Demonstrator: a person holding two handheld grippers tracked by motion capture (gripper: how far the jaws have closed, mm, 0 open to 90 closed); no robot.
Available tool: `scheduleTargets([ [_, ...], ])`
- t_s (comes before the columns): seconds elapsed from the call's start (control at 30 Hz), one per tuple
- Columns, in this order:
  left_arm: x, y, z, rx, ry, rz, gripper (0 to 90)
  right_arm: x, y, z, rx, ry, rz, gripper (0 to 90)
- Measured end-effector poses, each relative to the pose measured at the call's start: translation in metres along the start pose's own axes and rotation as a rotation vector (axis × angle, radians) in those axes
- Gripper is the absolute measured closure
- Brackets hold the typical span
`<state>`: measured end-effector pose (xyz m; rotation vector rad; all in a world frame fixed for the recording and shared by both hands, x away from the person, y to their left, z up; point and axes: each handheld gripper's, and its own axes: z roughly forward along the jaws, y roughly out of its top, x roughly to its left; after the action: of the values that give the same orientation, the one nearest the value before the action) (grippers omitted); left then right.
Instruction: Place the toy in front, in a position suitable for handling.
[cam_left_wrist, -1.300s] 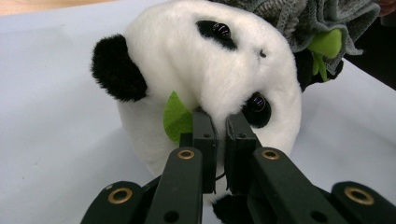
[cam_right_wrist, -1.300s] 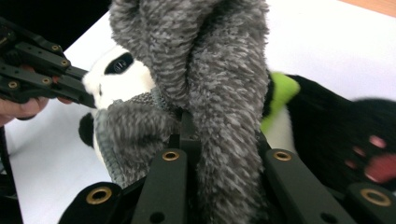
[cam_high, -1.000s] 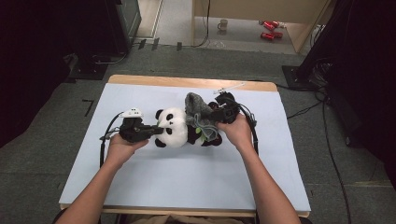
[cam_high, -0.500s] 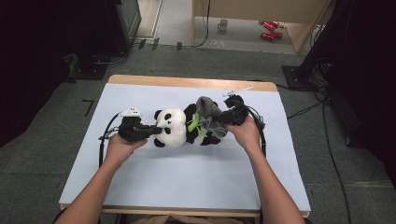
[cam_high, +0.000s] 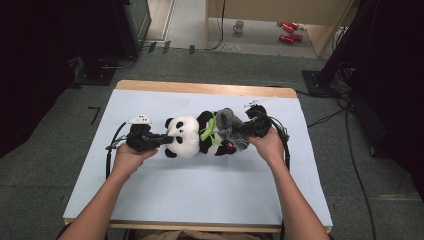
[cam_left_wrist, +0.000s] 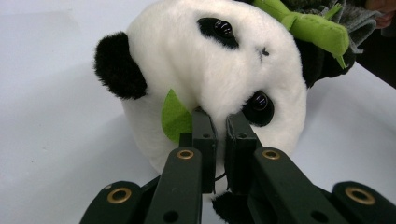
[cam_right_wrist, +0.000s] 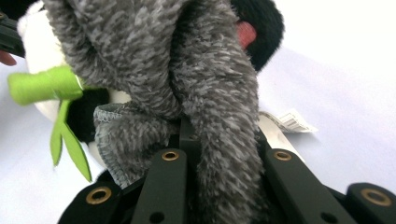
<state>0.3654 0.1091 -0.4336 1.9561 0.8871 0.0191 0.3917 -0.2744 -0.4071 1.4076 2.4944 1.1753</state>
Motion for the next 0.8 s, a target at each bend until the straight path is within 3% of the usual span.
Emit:
scheduleTargets([
  [0.37,0.005,0.0,-0.002,-0.007,-0.059,-0.075,86.2,-0.009,-0.008,-0.005,0.008,-0.031,0.029,77.6],
  [0.47,0.006,0.001,-0.004,-0.025,-0.12,-0.121,86.6,-0.013,-0.011,-0.013,-0.001,-0.046,0.044,77.6],
  [0.63,0.0,0.007,-0.008,-0.048,-0.214,-0.157,87.1,-0.015,-0.012,-0.029,-0.04,-0.044,0.066,77.6],
  [0.77,-0.003,0.009,-0.012,-0.061,-0.287,-0.199,87.1,-0.01,-0.006,-0.043,-0.075,-0.037,0.059,77.6],
  [0.8,-0.003,0.009,-0.012,-0.063,-0.289,-0.209,87.1,-0.008,-0.002,-0.047,-0.089,-0.032,0.056,77.6],
])
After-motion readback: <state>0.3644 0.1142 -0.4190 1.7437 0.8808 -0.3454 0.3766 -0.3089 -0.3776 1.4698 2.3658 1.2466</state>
